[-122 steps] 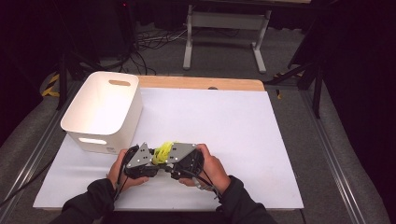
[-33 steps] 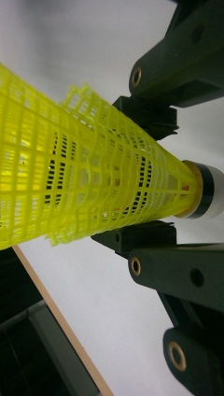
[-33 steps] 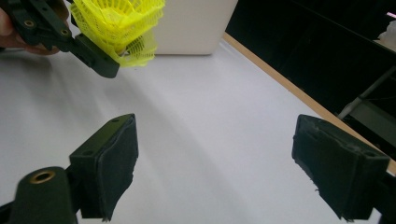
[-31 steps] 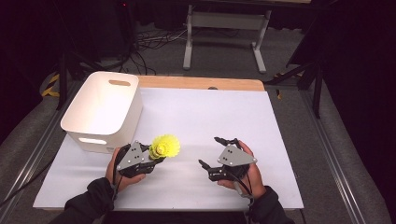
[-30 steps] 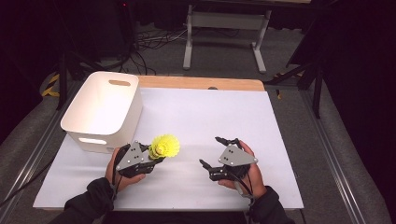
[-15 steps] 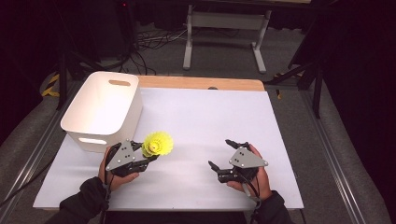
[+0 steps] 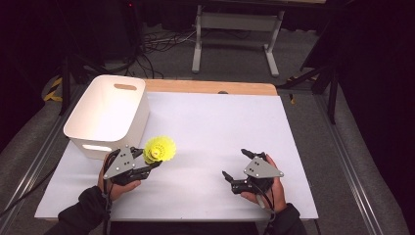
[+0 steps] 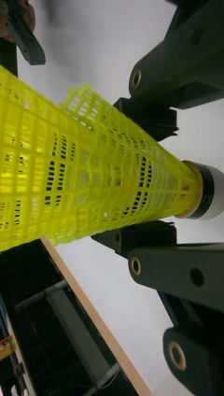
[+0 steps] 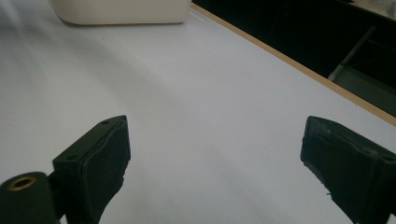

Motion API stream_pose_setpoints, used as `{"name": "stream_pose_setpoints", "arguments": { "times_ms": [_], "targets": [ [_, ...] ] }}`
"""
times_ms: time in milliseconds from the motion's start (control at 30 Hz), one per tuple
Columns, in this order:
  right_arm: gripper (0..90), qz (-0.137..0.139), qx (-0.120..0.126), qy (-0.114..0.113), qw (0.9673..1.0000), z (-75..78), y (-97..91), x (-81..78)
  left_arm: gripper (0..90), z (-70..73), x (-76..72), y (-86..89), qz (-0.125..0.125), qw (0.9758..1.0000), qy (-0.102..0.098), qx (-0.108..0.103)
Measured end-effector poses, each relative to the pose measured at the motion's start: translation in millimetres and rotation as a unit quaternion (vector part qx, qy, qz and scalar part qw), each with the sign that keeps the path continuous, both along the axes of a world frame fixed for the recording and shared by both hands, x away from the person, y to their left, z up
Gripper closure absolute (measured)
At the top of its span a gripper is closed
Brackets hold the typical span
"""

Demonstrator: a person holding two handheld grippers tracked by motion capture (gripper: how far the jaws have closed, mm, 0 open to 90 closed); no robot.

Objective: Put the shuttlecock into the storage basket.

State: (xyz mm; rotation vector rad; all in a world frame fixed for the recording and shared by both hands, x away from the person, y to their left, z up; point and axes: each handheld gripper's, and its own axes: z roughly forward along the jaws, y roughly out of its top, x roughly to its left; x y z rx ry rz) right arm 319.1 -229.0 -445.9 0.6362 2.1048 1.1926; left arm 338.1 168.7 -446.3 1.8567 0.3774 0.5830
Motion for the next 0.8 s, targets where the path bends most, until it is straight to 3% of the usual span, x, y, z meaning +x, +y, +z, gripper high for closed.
{"name": "stream_pose_setpoints", "arguments": {
  "times_ms": [800],
  "targets": [
    [9.2, 0.004, -0.006, -0.003, 1.0000, -0.2, 7.4, -2.2, 56.6, 10.8, 0.4, 15.6, 0.018, 0.9996, -0.007, -0.020]
  ]
}}
